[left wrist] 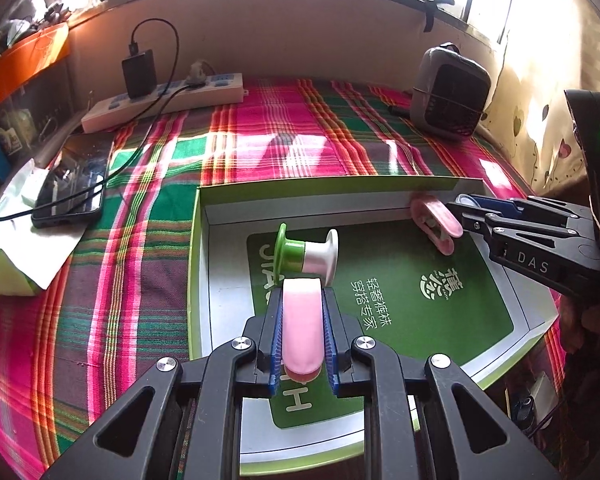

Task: Organize rigid objects
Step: 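Carry the pink strip in the left tool and white lid in the right tool into the green box, then open the left tool to release the pink strip while the right tool releases the lid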

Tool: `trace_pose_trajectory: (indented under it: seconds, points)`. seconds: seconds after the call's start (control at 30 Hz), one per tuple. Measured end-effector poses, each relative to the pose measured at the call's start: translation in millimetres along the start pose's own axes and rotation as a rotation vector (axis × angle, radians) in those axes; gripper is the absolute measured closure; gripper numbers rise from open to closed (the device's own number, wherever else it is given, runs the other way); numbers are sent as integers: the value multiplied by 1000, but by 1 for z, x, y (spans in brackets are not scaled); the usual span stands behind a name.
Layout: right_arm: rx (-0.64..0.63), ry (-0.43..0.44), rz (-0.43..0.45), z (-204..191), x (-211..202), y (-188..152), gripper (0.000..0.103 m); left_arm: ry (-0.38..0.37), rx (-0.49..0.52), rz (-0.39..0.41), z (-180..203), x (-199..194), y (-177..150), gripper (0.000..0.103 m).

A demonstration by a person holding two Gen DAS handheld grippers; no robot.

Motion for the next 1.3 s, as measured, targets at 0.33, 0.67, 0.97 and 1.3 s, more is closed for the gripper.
trace_pose_trajectory:
  seconds: [0.33, 0.67, 0.97, 1.3]
  points:
    - [-20, 7, -17, -5, 6, 3, 74, 26, 6, 5, 0, 2, 3, 86]
    - [-29, -2, -28, -7, 9, 4, 74, 33, 6, 6, 0, 2, 3, 86]
    - [-35, -11, -31, -8, 10, 3, 74, 36, 6, 6, 0, 3, 3, 86]
    - [-32, -11, -30, -7, 9, 3, 74, 43, 8, 4, 1, 3, 3, 85]
Point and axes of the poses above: each gripper's, at about its wrist camera, not at the fingertips, and x roughly the way its jaws point, z to its right, y to its top, the point moved 4 cm from there along x, roughly the way its jaws point, and after that the axes turned 12 degrees about -z, right-handed, at the moved point
